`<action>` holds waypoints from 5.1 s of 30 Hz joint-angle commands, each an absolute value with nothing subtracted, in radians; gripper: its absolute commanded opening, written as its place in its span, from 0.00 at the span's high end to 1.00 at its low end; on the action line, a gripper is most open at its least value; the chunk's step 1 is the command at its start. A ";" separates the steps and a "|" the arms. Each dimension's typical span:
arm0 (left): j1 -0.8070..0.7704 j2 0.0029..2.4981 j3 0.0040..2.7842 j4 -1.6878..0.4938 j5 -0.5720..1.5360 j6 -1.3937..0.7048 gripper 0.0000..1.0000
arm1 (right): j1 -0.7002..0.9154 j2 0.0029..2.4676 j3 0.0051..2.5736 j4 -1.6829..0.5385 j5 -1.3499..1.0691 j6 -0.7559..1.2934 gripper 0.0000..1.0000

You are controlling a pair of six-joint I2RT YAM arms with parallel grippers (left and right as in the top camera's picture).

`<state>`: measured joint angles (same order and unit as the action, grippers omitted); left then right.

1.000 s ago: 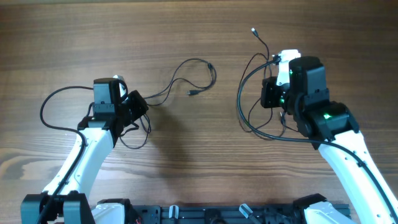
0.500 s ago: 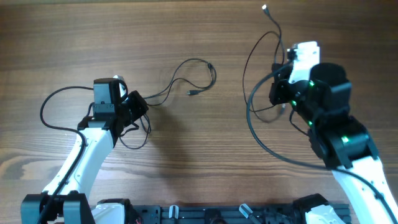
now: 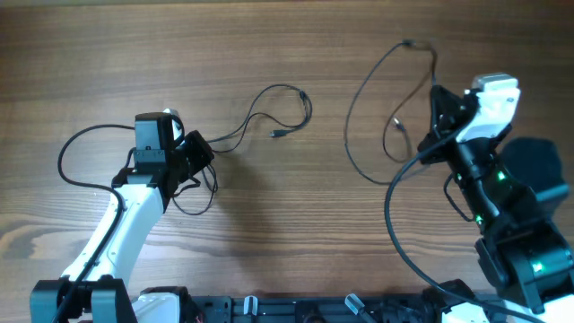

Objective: Untangle cables

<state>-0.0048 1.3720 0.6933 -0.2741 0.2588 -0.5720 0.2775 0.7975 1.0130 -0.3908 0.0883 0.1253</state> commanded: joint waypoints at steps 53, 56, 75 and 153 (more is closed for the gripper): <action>-0.009 1.377 0.691 -0.276 0.253 -0.557 0.96 | -0.022 1.824 1.145 -0.691 0.196 -0.070 0.84; -0.009 1.377 0.691 -0.276 0.252 -0.557 0.96 | -0.022 1.854 1.136 -0.680 0.189 -0.080 0.56; -0.009 1.377 0.691 -0.276 0.252 -0.557 0.96 | -0.021 1.886 1.150 -0.701 0.252 -0.072 0.00; -0.009 1.377 0.691 -0.286 0.252 -0.557 0.92 | -0.220 1.441 1.083 -0.456 -0.402 0.017 0.96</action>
